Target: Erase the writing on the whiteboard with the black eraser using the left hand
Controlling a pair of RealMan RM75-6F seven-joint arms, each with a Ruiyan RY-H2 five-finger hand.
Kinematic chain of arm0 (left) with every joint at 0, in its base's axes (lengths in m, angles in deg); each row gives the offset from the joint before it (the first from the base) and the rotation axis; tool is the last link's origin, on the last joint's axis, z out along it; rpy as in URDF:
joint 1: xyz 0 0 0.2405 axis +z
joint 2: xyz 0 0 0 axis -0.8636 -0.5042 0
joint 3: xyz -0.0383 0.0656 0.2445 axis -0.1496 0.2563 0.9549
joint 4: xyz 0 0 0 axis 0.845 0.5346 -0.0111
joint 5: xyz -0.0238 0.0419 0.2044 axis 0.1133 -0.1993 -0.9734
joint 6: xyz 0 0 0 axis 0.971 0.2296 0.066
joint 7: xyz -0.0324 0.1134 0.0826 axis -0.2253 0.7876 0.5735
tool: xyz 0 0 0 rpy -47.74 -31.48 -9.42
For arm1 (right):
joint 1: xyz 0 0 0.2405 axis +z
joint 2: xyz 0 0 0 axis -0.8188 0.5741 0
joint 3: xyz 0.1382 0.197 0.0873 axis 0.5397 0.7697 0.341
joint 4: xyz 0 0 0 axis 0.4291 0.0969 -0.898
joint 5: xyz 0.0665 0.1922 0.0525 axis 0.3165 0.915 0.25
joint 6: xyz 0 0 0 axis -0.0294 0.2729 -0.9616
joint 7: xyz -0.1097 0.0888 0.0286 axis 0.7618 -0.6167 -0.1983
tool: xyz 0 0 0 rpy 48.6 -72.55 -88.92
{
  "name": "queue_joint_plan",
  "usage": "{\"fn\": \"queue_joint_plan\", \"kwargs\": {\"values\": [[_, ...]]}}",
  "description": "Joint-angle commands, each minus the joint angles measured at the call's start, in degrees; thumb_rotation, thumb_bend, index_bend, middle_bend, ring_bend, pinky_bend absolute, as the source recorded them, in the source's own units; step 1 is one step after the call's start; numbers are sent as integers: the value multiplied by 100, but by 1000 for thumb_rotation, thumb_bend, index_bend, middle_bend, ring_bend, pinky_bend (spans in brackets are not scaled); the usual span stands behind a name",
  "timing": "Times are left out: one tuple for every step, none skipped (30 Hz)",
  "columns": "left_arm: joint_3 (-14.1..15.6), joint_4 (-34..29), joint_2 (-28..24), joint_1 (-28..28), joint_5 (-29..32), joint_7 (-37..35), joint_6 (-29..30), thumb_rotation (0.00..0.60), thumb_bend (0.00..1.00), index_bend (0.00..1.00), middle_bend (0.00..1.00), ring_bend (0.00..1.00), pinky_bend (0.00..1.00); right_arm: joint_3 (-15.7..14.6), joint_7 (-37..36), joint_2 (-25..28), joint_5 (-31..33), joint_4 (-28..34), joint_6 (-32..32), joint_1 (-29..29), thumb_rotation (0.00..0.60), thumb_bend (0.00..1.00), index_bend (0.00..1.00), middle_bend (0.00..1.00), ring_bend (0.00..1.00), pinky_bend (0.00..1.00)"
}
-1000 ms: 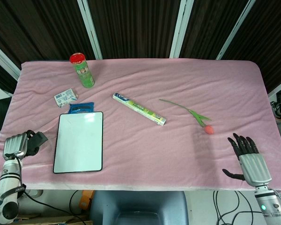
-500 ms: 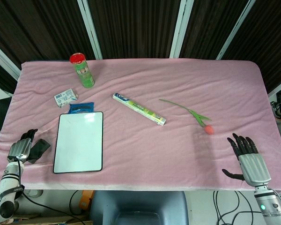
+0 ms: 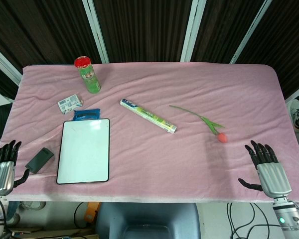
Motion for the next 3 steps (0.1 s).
{"fn": "queue_joint_plan", "kwargs": {"values": [[197, -226, -5, 337, -323, 245, 98, 600, 333, 0, 0, 0, 84, -10, -14, 5, -37, -2, -32, -10, 600, 304, 0, 0, 0, 105], [161, -245, -19, 336, -302, 252, 55, 600, 335, 0, 0, 0, 84, -12, -25, 7, -50, -6, -43, -13, 600, 304, 0, 0, 0, 106], [135, -251, -25, 340, -296, 256, 41, 600, 335, 0, 0, 0, 84, -12, -32, 10, -56, -9, -48, -15, 600, 304, 0, 0, 0, 106]]}}
